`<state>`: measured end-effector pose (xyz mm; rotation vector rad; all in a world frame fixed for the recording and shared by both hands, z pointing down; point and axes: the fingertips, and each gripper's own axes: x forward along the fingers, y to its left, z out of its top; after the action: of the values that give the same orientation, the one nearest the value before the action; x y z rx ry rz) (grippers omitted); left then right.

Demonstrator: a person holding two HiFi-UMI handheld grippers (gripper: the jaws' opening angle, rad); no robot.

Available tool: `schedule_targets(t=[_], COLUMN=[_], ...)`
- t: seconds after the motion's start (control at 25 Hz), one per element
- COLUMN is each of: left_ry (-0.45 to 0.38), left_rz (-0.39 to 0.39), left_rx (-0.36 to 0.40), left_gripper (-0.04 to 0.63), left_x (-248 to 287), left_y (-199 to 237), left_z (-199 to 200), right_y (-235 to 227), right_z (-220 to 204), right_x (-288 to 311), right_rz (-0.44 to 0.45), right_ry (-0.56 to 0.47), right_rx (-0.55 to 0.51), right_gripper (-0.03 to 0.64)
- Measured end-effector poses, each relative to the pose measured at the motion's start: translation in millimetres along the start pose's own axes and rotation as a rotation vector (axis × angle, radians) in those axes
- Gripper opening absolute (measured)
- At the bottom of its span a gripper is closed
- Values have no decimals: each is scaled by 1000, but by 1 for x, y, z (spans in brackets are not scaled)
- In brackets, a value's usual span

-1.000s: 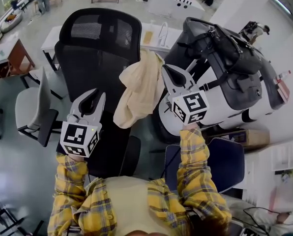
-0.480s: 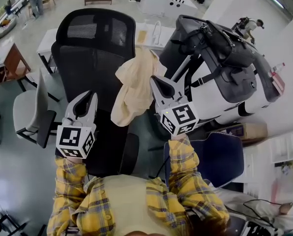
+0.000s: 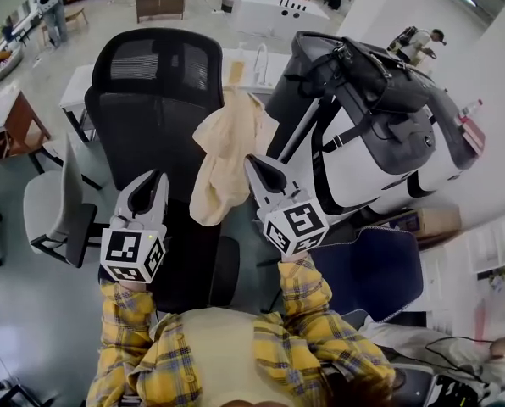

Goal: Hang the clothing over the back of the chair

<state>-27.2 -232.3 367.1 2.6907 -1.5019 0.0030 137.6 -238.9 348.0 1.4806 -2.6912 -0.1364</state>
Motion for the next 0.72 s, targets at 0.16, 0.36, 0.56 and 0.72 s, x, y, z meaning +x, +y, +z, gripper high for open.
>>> schedule_targets(t=[0.16,0.36,0.56,0.72], left_ry=[-7,-3,-5,-1], left_rz=[-15,-40,-52,-63], left_rx=[4,16,32,41], left_gripper=[37,37,37,37], left_x=[4,7,7,9], left_y=[-4,-11,-12,-14], left_z=[2,4,7,7], right_y=[5,8,13,13], right_z=[-3,-4,-2,-3], right_x=[-1,-3,-1,-2], right_rz=[-1,-16,-19,-32], right_ry=[0,-3,-17,-21], right_rx=[12,18,25,33], right_gripper=[14,14,14,14])
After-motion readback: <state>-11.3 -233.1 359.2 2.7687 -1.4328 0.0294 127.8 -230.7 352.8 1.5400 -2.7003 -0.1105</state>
